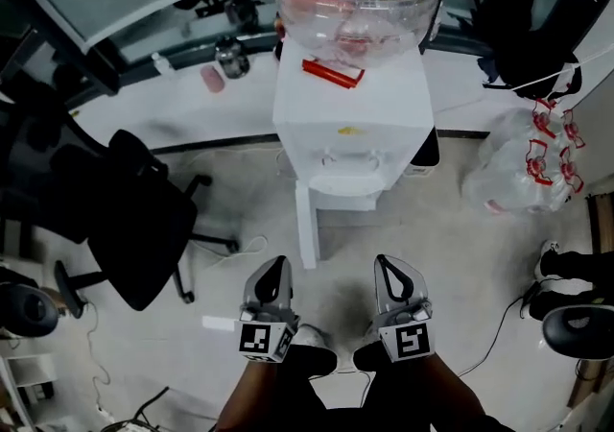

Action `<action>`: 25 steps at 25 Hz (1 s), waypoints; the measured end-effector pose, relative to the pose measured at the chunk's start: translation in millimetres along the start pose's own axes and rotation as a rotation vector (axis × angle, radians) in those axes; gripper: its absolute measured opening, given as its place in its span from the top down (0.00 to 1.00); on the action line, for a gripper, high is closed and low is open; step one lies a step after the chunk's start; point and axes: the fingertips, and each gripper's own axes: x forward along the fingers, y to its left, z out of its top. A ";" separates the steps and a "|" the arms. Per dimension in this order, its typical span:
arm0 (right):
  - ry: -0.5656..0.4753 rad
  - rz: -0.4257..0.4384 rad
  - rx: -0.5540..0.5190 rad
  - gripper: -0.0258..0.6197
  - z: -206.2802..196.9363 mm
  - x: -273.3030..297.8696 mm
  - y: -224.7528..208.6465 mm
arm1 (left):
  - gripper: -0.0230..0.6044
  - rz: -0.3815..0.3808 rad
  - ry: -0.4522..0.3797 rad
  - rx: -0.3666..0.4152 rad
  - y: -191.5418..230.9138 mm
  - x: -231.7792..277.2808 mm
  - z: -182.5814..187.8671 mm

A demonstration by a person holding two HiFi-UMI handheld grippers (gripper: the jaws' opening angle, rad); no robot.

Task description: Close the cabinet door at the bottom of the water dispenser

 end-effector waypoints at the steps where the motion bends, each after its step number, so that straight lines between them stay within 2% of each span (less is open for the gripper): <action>1: 0.000 -0.002 0.001 0.96 -17.0 0.7 -0.6 | 0.93 -0.004 -0.004 -0.004 -0.8 3.8 -15.5; 4: -0.012 -0.008 0.007 0.96 -64.3 5.9 -4.4 | 0.93 -0.011 -0.007 -0.008 -0.5 17.2 -63.8; 8: -0.032 0.002 -0.003 0.96 -120.2 19.9 -6.8 | 0.93 0.016 0.022 0.006 10.3 34.7 -122.3; 12: -0.043 0.009 0.001 0.96 -178.7 35.9 -0.8 | 0.93 0.020 -0.006 0.001 23.4 44.6 -171.3; 14: -0.058 0.016 -0.005 0.96 -203.9 42.7 3.1 | 0.93 0.018 -0.052 0.001 32.7 47.2 -193.5; 18: -0.106 0.047 -0.026 0.96 -236.2 54.9 11.4 | 0.93 0.051 -0.108 0.001 50.1 50.2 -230.2; 22: -0.123 0.057 -0.038 0.96 -262.9 60.0 14.4 | 0.93 0.069 -0.101 0.013 58.7 49.5 -269.9; 25: -0.115 0.051 -0.057 0.96 -279.2 63.2 11.1 | 0.93 0.097 -0.100 0.002 66.5 48.1 -280.8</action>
